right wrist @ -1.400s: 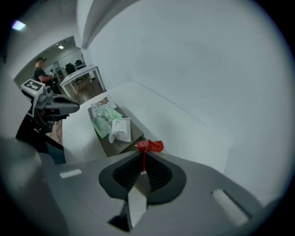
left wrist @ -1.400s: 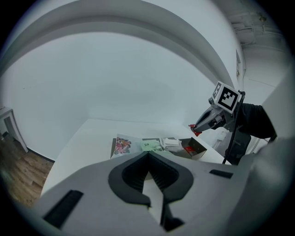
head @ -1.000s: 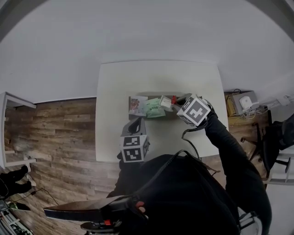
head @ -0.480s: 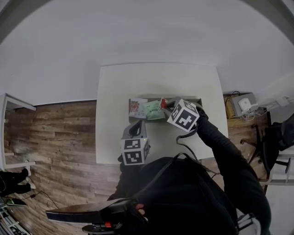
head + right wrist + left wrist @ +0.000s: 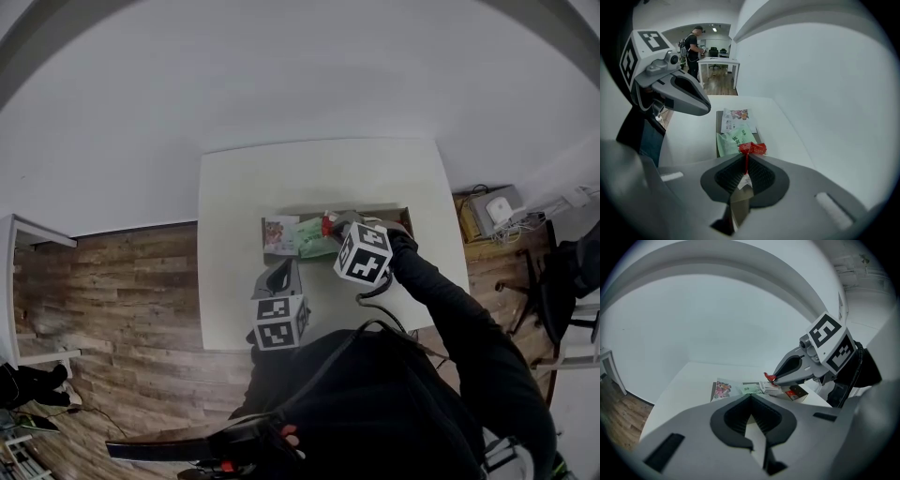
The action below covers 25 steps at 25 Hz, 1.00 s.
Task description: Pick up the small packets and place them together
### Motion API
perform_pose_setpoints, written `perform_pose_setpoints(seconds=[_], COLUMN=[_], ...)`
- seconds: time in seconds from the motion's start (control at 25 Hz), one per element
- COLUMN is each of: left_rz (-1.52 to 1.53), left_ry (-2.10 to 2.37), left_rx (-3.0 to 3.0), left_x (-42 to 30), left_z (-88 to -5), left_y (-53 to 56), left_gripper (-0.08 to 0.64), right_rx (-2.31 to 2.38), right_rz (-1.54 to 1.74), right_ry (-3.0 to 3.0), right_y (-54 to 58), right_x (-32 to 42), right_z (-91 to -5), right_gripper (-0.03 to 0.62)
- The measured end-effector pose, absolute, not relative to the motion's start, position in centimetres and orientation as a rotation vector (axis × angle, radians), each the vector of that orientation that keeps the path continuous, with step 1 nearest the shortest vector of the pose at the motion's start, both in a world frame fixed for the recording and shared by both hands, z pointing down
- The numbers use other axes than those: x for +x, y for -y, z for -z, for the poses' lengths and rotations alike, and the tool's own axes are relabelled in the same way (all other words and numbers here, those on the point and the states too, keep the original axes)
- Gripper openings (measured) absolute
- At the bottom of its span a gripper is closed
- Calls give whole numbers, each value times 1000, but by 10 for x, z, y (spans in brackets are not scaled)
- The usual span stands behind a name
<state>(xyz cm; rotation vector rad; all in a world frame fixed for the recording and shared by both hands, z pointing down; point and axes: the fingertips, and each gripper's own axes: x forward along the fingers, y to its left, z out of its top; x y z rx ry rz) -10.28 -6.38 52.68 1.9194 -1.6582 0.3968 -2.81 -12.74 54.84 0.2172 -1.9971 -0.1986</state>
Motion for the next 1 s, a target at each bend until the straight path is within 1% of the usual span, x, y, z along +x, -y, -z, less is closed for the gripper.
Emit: perform_pose_setpoints(seconds=[0.2, 0.76, 0.92, 1.0], left_rz=[-392, -391, -394, -392], left_ry=[1653, 1640, 1635, 1636], left_rx=[1911, 1910, 1903, 1905], left_x=[-103, -101, -101, -101], left_z=[-526, -530, -535, -534], left_y=[65, 63, 62, 62], left_gripper=[0, 0, 0, 0], right_rx=[171, 98, 96, 93], right_rz=[302, 243, 212, 191], right_ry=[1968, 1977, 1990, 1996], right_y=[120, 106, 105, 104], right_x=[-34, -47, -46, -45], right_z=[-552, -573, -575, -576], right_gripper=[23, 29, 50, 97])
